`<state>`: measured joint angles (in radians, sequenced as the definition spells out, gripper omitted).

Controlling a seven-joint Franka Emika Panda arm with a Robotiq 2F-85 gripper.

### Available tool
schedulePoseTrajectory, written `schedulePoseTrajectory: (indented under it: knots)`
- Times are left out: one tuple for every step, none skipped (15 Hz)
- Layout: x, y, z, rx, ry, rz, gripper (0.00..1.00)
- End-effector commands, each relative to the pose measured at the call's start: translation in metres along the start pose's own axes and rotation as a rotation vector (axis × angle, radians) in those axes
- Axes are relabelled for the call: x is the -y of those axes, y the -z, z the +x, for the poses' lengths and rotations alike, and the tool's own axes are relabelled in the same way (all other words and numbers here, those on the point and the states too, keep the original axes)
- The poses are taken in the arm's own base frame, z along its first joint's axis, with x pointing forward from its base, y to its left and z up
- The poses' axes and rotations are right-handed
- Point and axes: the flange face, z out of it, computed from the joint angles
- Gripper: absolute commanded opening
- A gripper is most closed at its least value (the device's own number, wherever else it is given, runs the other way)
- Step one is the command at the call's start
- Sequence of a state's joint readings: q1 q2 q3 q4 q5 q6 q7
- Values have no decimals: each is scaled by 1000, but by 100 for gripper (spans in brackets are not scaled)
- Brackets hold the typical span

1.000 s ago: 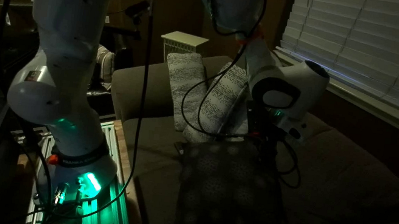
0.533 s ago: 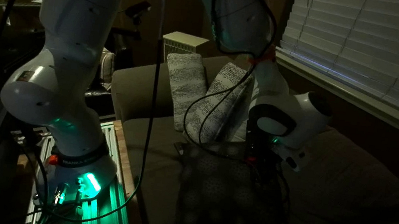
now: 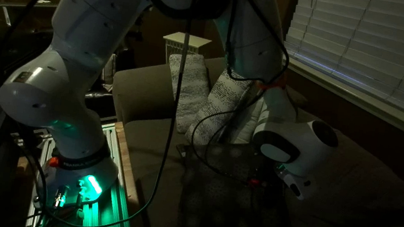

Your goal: Move the black pillow to the seat

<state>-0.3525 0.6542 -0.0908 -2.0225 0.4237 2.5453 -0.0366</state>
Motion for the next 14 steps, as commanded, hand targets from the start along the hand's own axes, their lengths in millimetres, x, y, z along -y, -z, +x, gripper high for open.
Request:
schedulePoseTrajectory:
  knots:
    - [2, -15, 24, -39, -57, -44, 100]
    - [1, -19, 29, -37, -69, -53, 100]
    - [1, -25, 32, -30, -81, -58, 100]
    - [-1, -30, 35, -19, -97, -75, 100]
    - [-4, -35, 39, -10, -111, -86, 100]
    - [-7, -41, 42, -15, -129, -101, 100]
    - [-9, -45, 46, -21, -146, -106, 100]
    - [-12, -49, 51, -32, -156, -111, 100]
    - [-13, -54, 55, -48, -169, -108, 100]
    - [-13, -58, 60, -64, -181, -101, 100]
    - [-12, -61, 66, -84, -188, -93, 100]
    - [-10, -64, 72, -107, -193, -79, 100]
    - [-6, -67, 77, -118, -194, -64, 100]
    - [-2, -71, 81, -127, -195, -54, 100]
